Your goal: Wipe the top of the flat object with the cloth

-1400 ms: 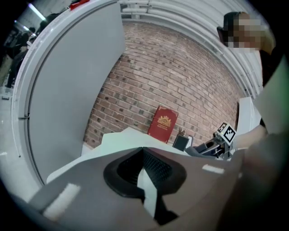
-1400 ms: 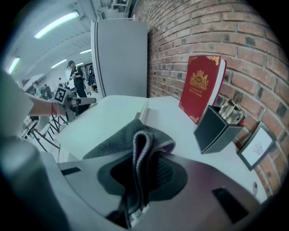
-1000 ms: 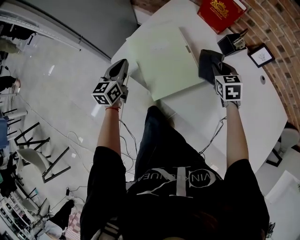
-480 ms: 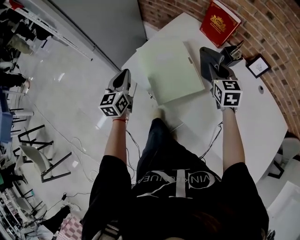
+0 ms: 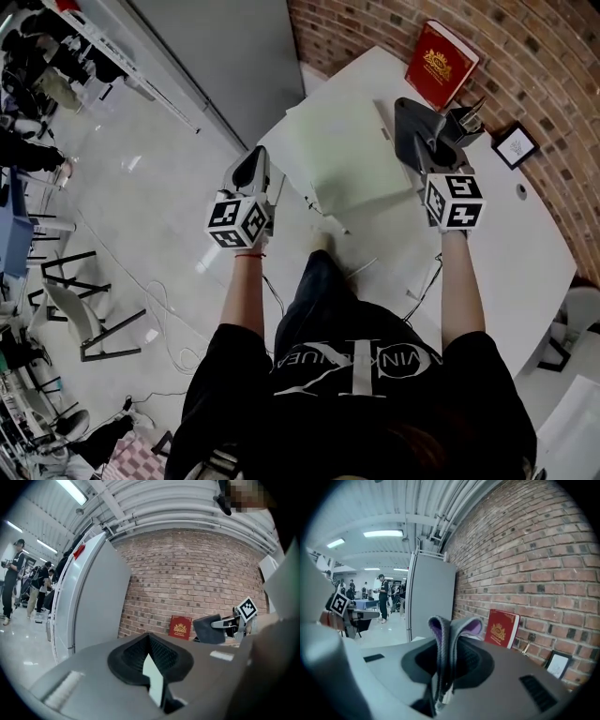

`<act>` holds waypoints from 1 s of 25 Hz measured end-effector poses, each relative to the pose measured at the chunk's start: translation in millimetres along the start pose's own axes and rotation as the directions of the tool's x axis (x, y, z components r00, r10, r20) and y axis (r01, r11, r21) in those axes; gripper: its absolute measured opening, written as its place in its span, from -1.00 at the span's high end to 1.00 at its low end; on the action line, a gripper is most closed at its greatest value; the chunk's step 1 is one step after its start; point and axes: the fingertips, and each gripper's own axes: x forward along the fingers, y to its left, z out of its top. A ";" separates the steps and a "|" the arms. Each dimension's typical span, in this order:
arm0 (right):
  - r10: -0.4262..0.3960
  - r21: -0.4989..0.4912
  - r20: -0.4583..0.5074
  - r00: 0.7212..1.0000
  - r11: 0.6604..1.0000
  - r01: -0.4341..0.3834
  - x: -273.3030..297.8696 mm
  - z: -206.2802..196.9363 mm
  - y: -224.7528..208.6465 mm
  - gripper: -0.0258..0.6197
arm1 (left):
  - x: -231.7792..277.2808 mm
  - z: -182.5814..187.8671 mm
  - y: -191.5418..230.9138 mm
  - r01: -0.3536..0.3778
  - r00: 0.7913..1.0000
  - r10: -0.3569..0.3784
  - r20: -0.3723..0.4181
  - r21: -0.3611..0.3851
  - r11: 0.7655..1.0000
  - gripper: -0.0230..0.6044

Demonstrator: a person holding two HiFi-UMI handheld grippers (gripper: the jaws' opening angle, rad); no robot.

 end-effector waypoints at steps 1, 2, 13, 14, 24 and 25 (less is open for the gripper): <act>0.006 -0.002 0.010 1.000 1.000 -0.006 -2.0 2.9 2.4 0.74 | -2.9 4.1 -1.9 -0.001 1.000 0.001 0.012 0.000 1.000 0.89; 0.011 -0.003 0.018 1.000 1.000 -0.011 -3.9 5.3 4.2 0.74 | -5.3 7.9 -3.1 -0.003 1.000 0.003 0.024 -0.003 1.000 0.89; 0.038 0.011 0.105 0.994 0.999 -0.039 -21.8 29.7 15.2 0.74 | -35.4 52.8 3.5 -0.078 0.989 0.072 0.127 0.043 0.996 0.89; 0.042 0.009 0.114 0.993 0.999 -0.043 -23.0 32.7 15.8 0.74 | -37.7 57.7 3.8 -0.085 0.987 0.077 0.138 0.051 0.995 0.89; 0.069 -0.006 0.161 0.985 0.998 -0.068 -29.4 50.5 23.6 0.74 | -46.5 89.8 0.1 -0.127 0.977 0.101 0.186 0.133 0.983 0.89; 0.071 -0.010 0.162 0.984 0.997 -0.070 -29.8 50.8 24.6 0.74 | -46.9 89.6 0.3 -0.131 0.977 0.105 0.185 0.135 0.982 0.89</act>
